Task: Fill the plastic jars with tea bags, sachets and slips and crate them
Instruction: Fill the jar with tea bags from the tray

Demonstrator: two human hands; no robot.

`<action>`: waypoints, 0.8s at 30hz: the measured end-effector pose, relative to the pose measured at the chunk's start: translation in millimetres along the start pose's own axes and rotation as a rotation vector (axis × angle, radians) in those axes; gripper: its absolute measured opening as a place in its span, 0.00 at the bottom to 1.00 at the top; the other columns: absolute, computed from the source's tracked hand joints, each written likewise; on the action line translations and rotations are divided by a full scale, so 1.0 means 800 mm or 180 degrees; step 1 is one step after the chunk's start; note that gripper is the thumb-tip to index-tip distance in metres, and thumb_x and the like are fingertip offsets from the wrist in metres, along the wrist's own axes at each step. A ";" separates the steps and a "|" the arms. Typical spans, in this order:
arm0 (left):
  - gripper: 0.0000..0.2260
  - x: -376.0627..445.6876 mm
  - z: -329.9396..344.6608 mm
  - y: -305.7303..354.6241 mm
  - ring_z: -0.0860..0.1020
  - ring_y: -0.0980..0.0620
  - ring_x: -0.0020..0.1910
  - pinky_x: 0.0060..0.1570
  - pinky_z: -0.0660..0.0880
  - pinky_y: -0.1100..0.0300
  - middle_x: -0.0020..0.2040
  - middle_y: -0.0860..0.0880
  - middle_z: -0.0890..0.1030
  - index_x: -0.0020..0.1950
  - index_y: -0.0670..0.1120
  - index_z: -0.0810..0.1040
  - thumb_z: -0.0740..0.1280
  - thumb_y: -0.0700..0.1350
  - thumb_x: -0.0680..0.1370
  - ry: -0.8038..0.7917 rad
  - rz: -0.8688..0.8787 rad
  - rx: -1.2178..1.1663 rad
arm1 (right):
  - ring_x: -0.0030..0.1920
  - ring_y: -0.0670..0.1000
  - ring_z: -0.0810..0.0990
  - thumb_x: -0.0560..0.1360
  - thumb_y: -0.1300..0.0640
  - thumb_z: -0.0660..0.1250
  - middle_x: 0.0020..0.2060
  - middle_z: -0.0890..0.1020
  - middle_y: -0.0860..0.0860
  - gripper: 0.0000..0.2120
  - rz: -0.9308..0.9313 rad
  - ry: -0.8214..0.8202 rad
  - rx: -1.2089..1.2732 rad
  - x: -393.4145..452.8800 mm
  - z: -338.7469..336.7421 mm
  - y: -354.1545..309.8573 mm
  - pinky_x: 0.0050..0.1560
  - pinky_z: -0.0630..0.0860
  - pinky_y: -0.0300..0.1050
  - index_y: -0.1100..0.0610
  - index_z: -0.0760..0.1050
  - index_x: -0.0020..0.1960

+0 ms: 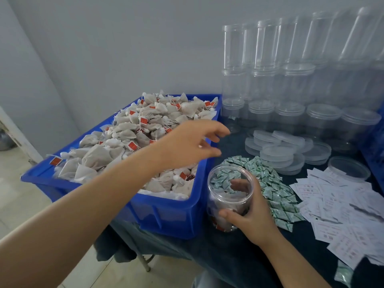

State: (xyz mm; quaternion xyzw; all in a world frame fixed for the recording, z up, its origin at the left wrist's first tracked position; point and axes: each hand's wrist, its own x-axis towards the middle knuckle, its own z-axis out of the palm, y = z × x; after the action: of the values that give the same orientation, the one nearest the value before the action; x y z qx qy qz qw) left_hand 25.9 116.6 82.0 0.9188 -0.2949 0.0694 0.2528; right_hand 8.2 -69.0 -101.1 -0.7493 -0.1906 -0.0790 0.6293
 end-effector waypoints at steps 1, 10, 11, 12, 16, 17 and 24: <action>0.16 -0.003 -0.007 -0.006 0.75 0.69 0.51 0.50 0.73 0.75 0.52 0.64 0.76 0.62 0.51 0.76 0.70 0.42 0.75 0.0135 -0.0102 -0.0096 | 0.63 0.35 0.74 0.55 0.40 0.78 0.57 0.74 0.27 0.45 0.0002 -0.0002 0.0002 0.000 0.000 0.001 0.54 0.72 0.26 0.18 0.58 0.64; 0.15 -0.062 -0.011 -0.088 0.76 0.60 0.51 0.49 0.75 0.64 0.57 0.57 0.77 0.62 0.53 0.75 0.69 0.50 0.75 -0.1246 -0.1296 0.1017 | 0.61 0.34 0.75 0.54 0.39 0.78 0.58 0.76 0.33 0.44 -0.0082 0.0006 -0.0025 -0.001 -0.002 -0.002 0.57 0.72 0.37 0.18 0.60 0.63; 0.16 -0.066 -0.012 -0.096 0.75 0.59 0.50 0.47 0.74 0.64 0.56 0.57 0.76 0.62 0.53 0.75 0.69 0.50 0.75 -0.1424 -0.1406 0.1215 | 0.60 0.34 0.75 0.54 0.39 0.77 0.59 0.76 0.35 0.43 -0.0088 0.0004 -0.0034 -0.001 -0.002 -0.004 0.57 0.72 0.38 0.18 0.60 0.63; 0.16 -0.069 -0.013 -0.102 0.74 0.58 0.49 0.45 0.72 0.65 0.55 0.57 0.76 0.63 0.52 0.75 0.68 0.51 0.76 -0.1621 -0.1476 0.1406 | 0.60 0.34 0.75 0.54 0.39 0.77 0.60 0.76 0.37 0.43 -0.0089 -0.0003 -0.0036 -0.001 -0.001 -0.005 0.57 0.73 0.39 0.18 0.61 0.62; 0.16 -0.065 -0.012 -0.115 0.74 0.54 0.51 0.49 0.69 0.63 0.59 0.53 0.78 0.65 0.49 0.75 0.66 0.50 0.78 -0.2207 -0.1550 0.1641 | 0.58 0.33 0.76 0.53 0.39 0.77 0.58 0.77 0.36 0.42 -0.0102 -0.0013 -0.0036 -0.001 0.000 -0.007 0.55 0.74 0.40 0.18 0.61 0.60; 0.16 -0.063 -0.011 -0.116 0.75 0.53 0.51 0.49 0.70 0.62 0.60 0.52 0.78 0.65 0.49 0.75 0.65 0.50 0.78 -0.2270 -0.1556 0.1670 | 0.58 0.32 0.76 0.53 0.39 0.77 0.58 0.77 0.35 0.41 -0.0096 -0.0009 -0.0021 -0.002 0.001 -0.008 0.54 0.73 0.40 0.17 0.62 0.60; 0.12 -0.057 -0.005 -0.120 0.77 0.53 0.45 0.46 0.76 0.58 0.50 0.54 0.80 0.54 0.49 0.79 0.66 0.55 0.76 -0.2244 -0.1510 0.1744 | 0.59 0.34 0.76 0.54 0.38 0.77 0.58 0.77 0.36 0.42 -0.0113 -0.0006 -0.0072 -0.002 -0.002 -0.006 0.54 0.73 0.36 0.18 0.61 0.62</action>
State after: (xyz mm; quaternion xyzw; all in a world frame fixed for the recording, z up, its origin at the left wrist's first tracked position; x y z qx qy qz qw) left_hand 44.3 208.9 31.9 0.9607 -0.1165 -0.2295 -0.1037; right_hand 5.1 -69.8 -96.8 -0.7529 -0.2035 -0.0917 0.6191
